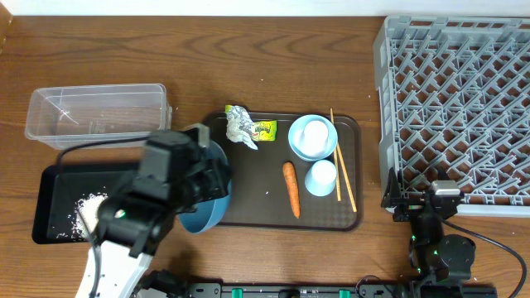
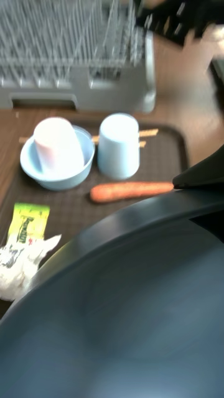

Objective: Sort waste into correct bins and load items into the dishwasher rack
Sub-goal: 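Lower the blue bowl onto the brown tray with the left gripper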

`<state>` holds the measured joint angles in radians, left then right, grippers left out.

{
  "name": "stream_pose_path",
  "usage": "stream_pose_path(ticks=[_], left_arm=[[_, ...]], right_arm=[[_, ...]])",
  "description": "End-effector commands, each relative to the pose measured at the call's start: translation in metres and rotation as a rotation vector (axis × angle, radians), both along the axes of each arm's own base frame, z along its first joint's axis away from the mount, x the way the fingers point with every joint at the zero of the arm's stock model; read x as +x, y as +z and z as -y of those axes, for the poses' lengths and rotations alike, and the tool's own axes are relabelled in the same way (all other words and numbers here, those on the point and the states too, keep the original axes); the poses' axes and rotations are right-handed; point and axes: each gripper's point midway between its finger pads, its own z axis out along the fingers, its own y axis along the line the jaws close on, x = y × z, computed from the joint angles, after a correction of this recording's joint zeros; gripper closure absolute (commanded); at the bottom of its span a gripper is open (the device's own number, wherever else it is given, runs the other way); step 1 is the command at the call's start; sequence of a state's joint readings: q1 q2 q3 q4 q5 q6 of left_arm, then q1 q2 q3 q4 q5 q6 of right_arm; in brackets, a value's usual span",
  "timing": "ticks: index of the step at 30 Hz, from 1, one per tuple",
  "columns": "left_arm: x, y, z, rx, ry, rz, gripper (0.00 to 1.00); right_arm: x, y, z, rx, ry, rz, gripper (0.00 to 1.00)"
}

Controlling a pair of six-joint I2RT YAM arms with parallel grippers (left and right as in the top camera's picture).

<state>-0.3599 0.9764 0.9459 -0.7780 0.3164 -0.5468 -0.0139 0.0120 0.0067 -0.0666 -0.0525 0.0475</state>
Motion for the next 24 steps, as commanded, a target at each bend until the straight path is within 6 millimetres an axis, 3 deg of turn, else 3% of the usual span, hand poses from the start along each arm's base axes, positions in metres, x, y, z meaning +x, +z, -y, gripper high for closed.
stream_pose_path(ticks=[1,9,16,24], left_arm=[[0.021,0.0,-0.001,0.108,0.063,0.052,0.94],[0.034,-0.034,0.039,0.197,-0.031,0.035,0.94],[0.037,-0.067,0.056,0.303,-0.071,0.007,0.94],[0.036,-0.09,0.076,0.341,-0.122,-0.011,0.94]], right_arm=[[0.0,0.0,0.002,-0.012,-0.008,0.0,0.01],[0.0,0.0,0.002,-0.012,-0.008,0.0,0.01],[0.0,0.0,0.002,-0.012,-0.008,0.0,0.01],[0.0,0.0,0.002,-0.012,-0.008,0.0,0.01]])
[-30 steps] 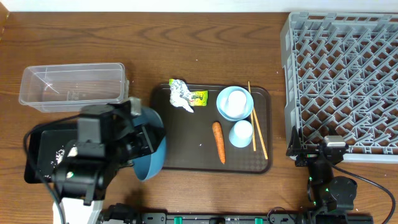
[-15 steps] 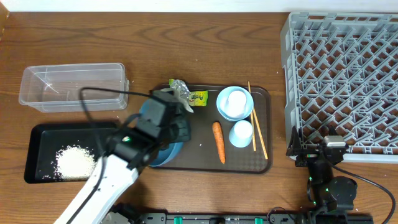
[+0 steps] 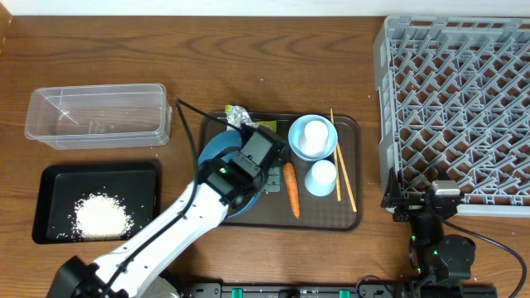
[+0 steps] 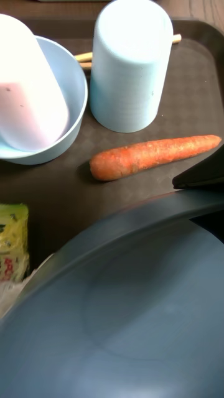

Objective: Sort waste into correct bins and load items into the dishwasher rack
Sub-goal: 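Lower the blue bowl onto the brown tray with the left gripper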

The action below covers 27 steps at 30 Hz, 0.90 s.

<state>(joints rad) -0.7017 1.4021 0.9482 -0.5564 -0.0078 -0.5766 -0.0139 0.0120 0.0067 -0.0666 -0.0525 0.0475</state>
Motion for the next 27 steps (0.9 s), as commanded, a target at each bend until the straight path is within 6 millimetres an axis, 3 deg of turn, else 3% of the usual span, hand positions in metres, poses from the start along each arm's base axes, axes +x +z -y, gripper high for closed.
stream_pose_path(ticks=[1,10,13,19,27], left_arm=[[0.01,0.002,0.005,0.023,0.008,0.03,0.94],[0.007,-0.027,0.005,0.078,0.005,-0.038,0.93],[0.006,-0.032,0.006,0.076,0.007,-0.057,0.86],[0.004,-0.034,0.006,0.072,0.016,-0.071,0.68],[-0.004,-0.026,0.016,0.007,-0.014,-0.1,0.67]], right_arm=[[0.0,0.0,0.002,-0.012,-0.008,0.0,0.01],[0.0,0.0,0.002,-0.012,-0.008,0.0,0.01],[0.0,0.0,0.002,-0.012,-0.008,0.0,0.01],[0.0,0.0,0.002,-0.012,-0.008,0.0,0.01],[0.0,0.0,0.002,-0.012,-0.008,0.0,0.01]])
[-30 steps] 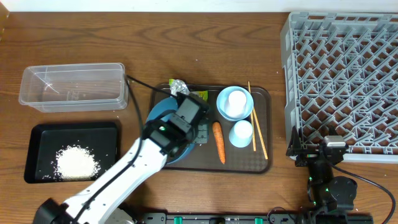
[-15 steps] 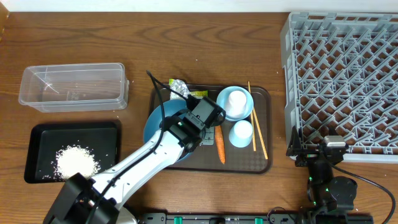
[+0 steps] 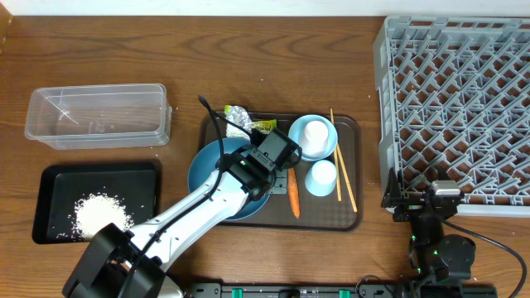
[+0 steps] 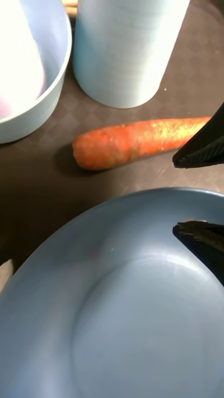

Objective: Sort waste into correct bins and load items into the dishwasher rack
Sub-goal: 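Lower the blue bowl onto the brown tray with the left gripper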

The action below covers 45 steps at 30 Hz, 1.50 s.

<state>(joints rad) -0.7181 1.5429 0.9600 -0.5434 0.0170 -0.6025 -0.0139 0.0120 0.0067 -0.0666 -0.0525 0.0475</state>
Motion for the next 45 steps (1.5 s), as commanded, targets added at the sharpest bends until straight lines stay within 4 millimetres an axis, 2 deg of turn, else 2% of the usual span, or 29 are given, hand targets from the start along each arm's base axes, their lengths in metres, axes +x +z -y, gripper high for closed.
stream_pose_path(ticks=[1,2,3,4,5,9,14,17,22,27,33,38,45], left_arm=[[-0.001,0.015,0.007,-0.044,-0.009,0.01,0.67],[-0.001,0.019,0.006,-0.047,-0.007,0.012,0.67],[-0.003,0.024,0.005,-0.052,-0.007,0.016,0.62],[-0.004,0.029,0.003,-0.054,-0.006,0.018,0.51],[-0.007,0.035,0.003,-0.063,-0.01,0.012,0.47],[-0.017,0.062,-0.001,-0.111,-0.007,-0.058,0.46],[-0.018,0.081,-0.019,-0.075,0.041,-0.099,0.43],[-0.011,0.081,-0.029,-0.051,0.073,-0.08,0.35],[0.002,0.08,-0.052,0.006,0.141,-0.049,0.28],[0.003,0.079,-0.054,0.011,0.142,-0.048,0.23],[0.011,0.08,-0.061,0.048,0.162,-0.005,0.05],[0.022,0.084,-0.06,0.046,0.174,0.044,0.05],[0.025,0.085,-0.059,0.039,0.146,0.051,0.05]], right_arm=[[0.0,0.0,0.002,-0.012,-0.008,0.0,0.01],[0.0,0.0,0.002,-0.012,-0.008,0.0,0.01],[0.0,0.0,0.002,-0.012,-0.008,0.0,0.01],[0.0,0.0,0.002,-0.012,-0.008,0.0,0.01],[0.0,0.0,0.002,-0.012,-0.008,0.0,0.01],[0.0,0.0,0.002,-0.012,-0.008,0.0,0.01],[0.0,0.0,0.002,-0.012,-0.008,0.0,0.01],[0.0,0.0,0.002,-0.012,-0.008,0.0,0.01],[0.0,0.0,0.002,-0.012,-0.007,0.0,0.01],[0.0,0.0,0.002,-0.012,-0.008,0.0,0.01],[0.0,0.0,0.002,-0.012,-0.008,0.0,0.01],[0.0,0.0,0.002,-0.012,-0.008,0.0,0.01],[0.0,0.0,0.002,-0.012,-0.008,0.0,0.01]])
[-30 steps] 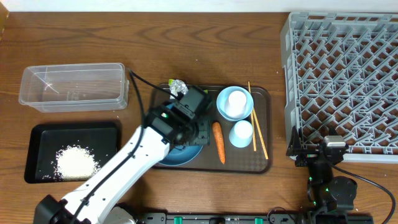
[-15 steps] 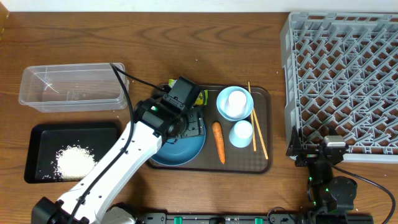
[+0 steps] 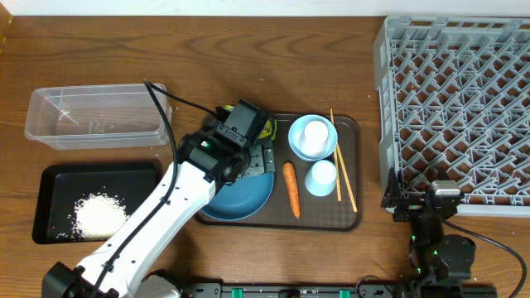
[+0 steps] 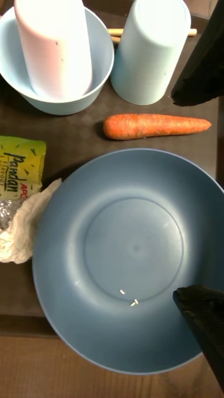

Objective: Sort waste into correct bins and load items into the dishwasher rack
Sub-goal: 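Lower the blue bowl onto the brown tray with the left gripper, then move the left gripper to the foil Pandan wrapper and pinch it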

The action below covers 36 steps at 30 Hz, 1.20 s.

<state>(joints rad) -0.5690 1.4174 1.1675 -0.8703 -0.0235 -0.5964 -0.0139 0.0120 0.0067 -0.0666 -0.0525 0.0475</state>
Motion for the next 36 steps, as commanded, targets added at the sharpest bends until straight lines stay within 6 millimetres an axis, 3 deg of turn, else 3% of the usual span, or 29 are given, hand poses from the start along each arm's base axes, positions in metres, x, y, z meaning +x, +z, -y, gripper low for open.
stream_pose_path(ticks=[1,5,12,16,22,26,36], left_arm=[[0.006,0.005,-0.002,-0.004,-0.022,0.012,0.05],[0.008,0.015,0.004,-0.14,-0.077,-0.036,0.05],[0.025,0.035,-0.023,-0.197,-0.038,-0.022,0.05],[0.047,0.043,-0.023,-0.171,-0.091,0.087,0.05],[0.081,0.05,-0.039,-0.064,-0.031,0.225,0.05],[0.101,0.038,-0.038,-0.02,-0.068,0.253,0.05],[0.133,-0.025,-0.029,0.029,-0.108,0.188,0.06]], right_arm=[[0.0,0.0,0.002,-0.012,-0.007,0.0,0.01],[0.0,0.0,0.002,-0.012,-0.008,0.0,0.01],[0.0,0.0,0.002,-0.012,-0.008,0.0,0.01],[0.0,0.0,0.002,-0.012,-0.007,0.0,0.01],[0.0,0.0,0.002,-0.012,-0.008,0.0,0.01],[0.0,0.0,0.002,-0.012,-0.008,0.0,0.01],[0.0,0.0,0.002,-0.012,-0.008,0.0,0.01]])
